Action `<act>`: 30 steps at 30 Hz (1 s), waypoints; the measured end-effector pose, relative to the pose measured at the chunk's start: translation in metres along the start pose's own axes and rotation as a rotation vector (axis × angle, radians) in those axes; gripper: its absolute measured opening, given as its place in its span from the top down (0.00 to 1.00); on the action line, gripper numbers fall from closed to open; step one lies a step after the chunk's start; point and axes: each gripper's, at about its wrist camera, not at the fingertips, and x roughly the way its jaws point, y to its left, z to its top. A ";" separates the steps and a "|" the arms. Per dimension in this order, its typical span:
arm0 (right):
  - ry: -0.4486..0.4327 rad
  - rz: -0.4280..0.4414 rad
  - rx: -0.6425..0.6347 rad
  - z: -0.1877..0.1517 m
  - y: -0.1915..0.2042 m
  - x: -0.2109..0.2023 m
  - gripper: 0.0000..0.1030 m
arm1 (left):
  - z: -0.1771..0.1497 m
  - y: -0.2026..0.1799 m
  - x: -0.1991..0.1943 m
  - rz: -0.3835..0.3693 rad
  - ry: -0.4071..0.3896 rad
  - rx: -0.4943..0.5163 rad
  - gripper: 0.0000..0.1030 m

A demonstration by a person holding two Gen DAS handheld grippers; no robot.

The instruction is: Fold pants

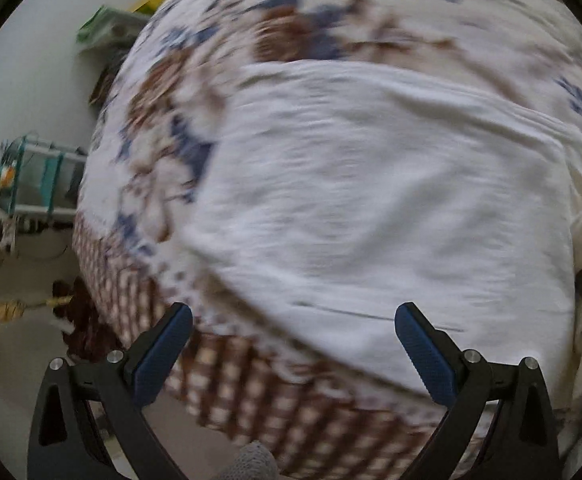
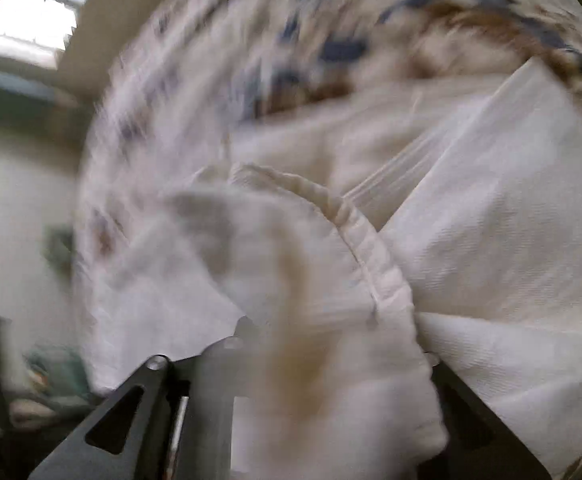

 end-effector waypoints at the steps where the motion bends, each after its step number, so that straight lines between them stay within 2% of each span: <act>1: 0.001 -0.017 -0.026 0.000 0.008 0.003 0.55 | 0.000 0.010 0.001 0.003 0.002 -0.012 0.00; 2: 0.020 0.009 -0.047 0.004 0.015 0.003 0.44 | 0.001 0.018 -0.002 -0.004 -0.001 -0.024 0.00; 3: 0.049 0.024 -0.063 0.008 0.022 0.000 0.26 | 0.000 0.024 -0.004 -0.017 -0.010 -0.034 0.00; 4: 0.075 0.034 -0.079 0.011 0.028 -0.005 0.21 | 0.000 0.028 -0.010 -0.034 -0.021 -0.044 0.00; 8: 0.134 0.134 -0.148 0.018 0.050 -0.061 0.19 | 0.012 0.026 -0.041 -0.141 -0.070 -0.064 0.00; 10: 0.125 0.155 -0.127 0.023 0.039 -0.100 0.18 | 0.018 0.014 -0.052 -0.208 -0.074 -0.057 0.00; 13: 0.112 0.089 -0.042 0.035 0.001 -0.137 0.17 | 0.025 -0.023 -0.055 -0.339 -0.027 -0.016 0.00; 15: 0.101 0.004 0.014 0.042 -0.037 -0.151 0.17 | 0.028 -0.057 -0.044 -0.391 0.024 0.034 0.00; 18: 0.122 -0.154 0.063 0.049 -0.090 -0.150 0.17 | 0.029 -0.116 -0.020 -0.467 0.130 0.132 0.01; 20: 0.145 -0.184 0.079 0.054 -0.115 -0.142 0.17 | 0.029 -0.144 -0.004 -0.519 0.193 0.161 0.04; 21: 0.159 -0.203 0.084 0.056 -0.124 -0.136 0.17 | 0.028 -0.153 0.002 -0.537 0.219 0.170 0.09; 22: 0.171 -0.216 0.076 0.057 -0.130 -0.130 0.17 | 0.026 -0.162 0.007 -0.552 0.244 0.174 0.27; 23: 0.179 -0.221 0.073 0.058 -0.133 -0.126 0.17 | 0.024 -0.166 0.008 -0.586 0.251 0.169 0.53; 24: 0.190 -0.225 0.074 0.059 -0.136 -0.120 0.17 | 0.023 -0.166 0.006 -0.605 0.240 0.162 0.66; 26: 0.202 -0.225 0.066 0.060 -0.138 -0.112 0.17 | 0.015 -0.161 -0.014 -0.647 0.165 0.159 0.74; 28: 0.214 -0.231 0.065 0.058 -0.139 -0.105 0.17 | 0.007 -0.146 -0.046 -0.738 0.079 0.157 0.75; 30: 0.234 -0.232 0.074 0.056 -0.140 -0.097 0.17 | 0.000 -0.128 -0.076 -0.797 -0.030 0.171 0.75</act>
